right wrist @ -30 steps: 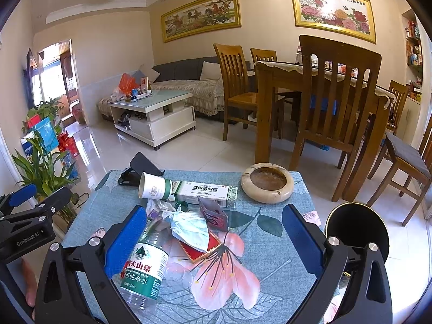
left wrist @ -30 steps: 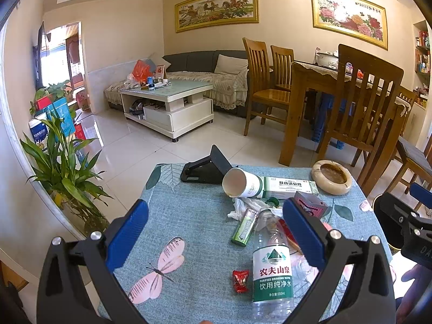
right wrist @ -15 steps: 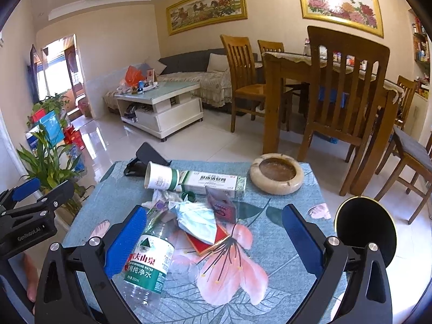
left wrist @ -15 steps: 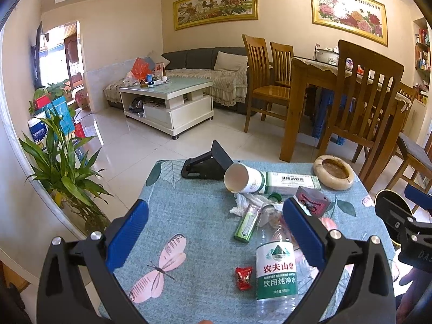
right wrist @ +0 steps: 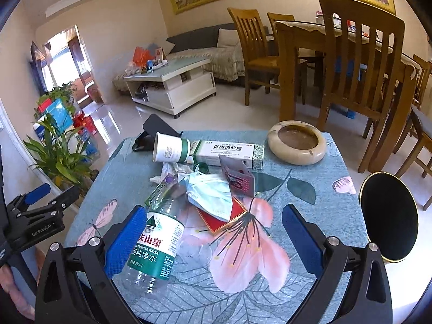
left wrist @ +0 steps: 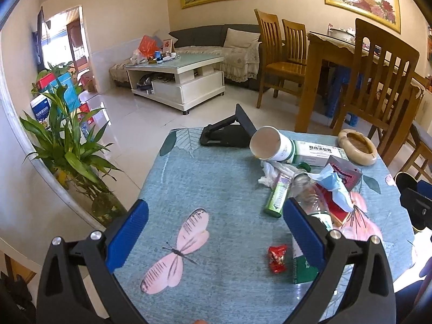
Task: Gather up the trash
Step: 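Move the right tool toward the Nongfu Spring water bottle lying on the table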
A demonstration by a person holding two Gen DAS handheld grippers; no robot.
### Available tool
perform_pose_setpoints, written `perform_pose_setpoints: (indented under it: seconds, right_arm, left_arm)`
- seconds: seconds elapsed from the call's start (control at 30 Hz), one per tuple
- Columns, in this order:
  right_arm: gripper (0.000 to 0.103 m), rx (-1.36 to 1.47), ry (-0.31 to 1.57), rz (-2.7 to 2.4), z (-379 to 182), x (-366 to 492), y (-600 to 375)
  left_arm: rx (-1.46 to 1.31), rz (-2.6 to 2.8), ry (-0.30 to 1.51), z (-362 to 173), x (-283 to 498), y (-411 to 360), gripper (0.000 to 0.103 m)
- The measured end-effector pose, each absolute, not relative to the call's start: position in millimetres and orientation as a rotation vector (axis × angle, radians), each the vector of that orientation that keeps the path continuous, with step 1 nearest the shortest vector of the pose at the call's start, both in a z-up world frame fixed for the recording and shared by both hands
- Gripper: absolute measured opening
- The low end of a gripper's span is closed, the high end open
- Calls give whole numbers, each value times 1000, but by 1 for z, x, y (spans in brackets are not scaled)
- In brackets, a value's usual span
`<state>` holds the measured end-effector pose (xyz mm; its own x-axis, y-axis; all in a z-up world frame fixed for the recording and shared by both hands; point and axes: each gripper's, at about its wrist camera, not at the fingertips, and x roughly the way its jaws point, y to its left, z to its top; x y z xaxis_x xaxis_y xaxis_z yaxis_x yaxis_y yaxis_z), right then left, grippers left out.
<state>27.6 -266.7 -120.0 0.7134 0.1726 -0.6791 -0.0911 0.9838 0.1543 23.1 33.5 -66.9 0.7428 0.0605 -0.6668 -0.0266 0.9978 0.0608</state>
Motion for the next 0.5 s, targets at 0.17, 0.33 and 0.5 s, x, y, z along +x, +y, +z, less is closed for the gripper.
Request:
perform_pose_setpoints:
  seconds: [0.17, 0.33, 0.5]
  right_arm:
    - [100, 117, 787, 185, -122, 29, -259]
    - [100, 158, 830, 277, -133, 32, -247]
    - [100, 119, 920, 303, -161, 44, -219]
  left_arm:
    - [45, 53, 738, -69, 23, 35, 100]
    - [14, 37, 783, -79, 29, 42, 100]
    - [-48, 34, 852, -99, 38, 60, 100]
